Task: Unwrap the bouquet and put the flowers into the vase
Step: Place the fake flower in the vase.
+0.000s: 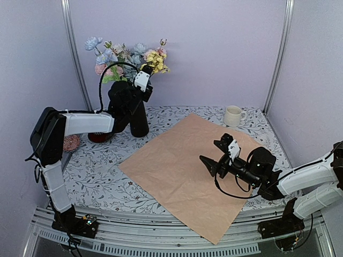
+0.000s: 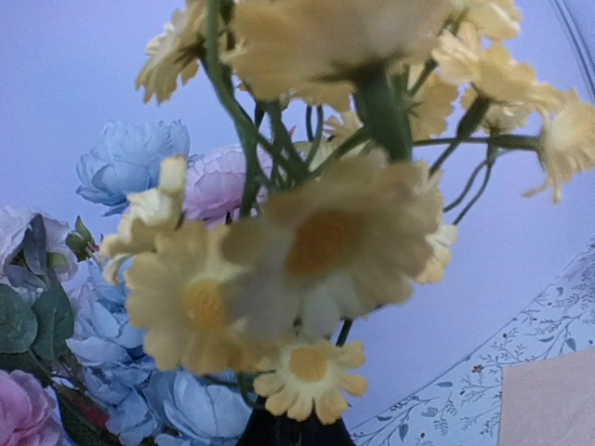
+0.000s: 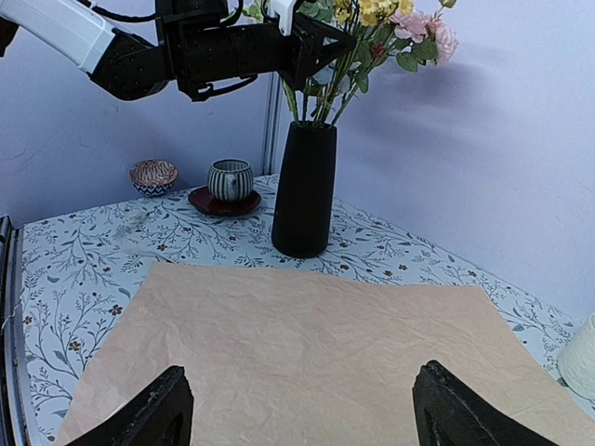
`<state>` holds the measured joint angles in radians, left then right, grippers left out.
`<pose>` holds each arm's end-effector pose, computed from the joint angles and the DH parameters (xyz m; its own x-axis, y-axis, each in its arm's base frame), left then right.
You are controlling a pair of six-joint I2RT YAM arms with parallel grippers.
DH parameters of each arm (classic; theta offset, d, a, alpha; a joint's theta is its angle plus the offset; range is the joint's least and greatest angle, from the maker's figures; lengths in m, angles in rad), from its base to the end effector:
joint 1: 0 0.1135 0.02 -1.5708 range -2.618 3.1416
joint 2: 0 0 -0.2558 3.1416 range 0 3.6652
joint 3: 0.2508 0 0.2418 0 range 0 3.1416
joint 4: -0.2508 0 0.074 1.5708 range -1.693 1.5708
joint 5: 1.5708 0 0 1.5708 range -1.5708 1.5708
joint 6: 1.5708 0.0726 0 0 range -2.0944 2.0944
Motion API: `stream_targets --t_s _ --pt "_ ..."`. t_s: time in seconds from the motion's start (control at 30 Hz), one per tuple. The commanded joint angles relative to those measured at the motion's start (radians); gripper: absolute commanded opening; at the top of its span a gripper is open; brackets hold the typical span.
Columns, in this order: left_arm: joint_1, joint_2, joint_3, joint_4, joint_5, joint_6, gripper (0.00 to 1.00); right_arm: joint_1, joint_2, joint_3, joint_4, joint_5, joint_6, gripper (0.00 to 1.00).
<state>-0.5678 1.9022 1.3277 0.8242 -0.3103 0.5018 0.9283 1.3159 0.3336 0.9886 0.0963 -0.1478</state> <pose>0.4092 -0.2347 0.3138 0.3090 0.3462 -0.8858 0.1301 0.9073 0.3999 0.1744 0.2213 0.2004 0.1126 -0.0942 -0.9892 -0.7307 0.6668 -0.1467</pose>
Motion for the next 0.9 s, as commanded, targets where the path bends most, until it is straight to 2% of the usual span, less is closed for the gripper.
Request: stream_targets --t_s 0.0,0.33,0.87 --pt "0.022 -0.01 -0.025 -0.081 0.005 -0.121 0.0 -0.002 0.006 0.008 0.018 -0.007 -0.004 0.84" --pt "0.036 0.001 -0.061 -0.113 -0.118 -0.21 0.0 -0.002 0.011 0.014 0.012 -0.018 -0.001 0.84" --pt "0.054 0.014 -0.041 -0.272 -0.156 -0.342 0.0 -0.003 0.006 0.015 0.007 -0.022 0.002 0.84"
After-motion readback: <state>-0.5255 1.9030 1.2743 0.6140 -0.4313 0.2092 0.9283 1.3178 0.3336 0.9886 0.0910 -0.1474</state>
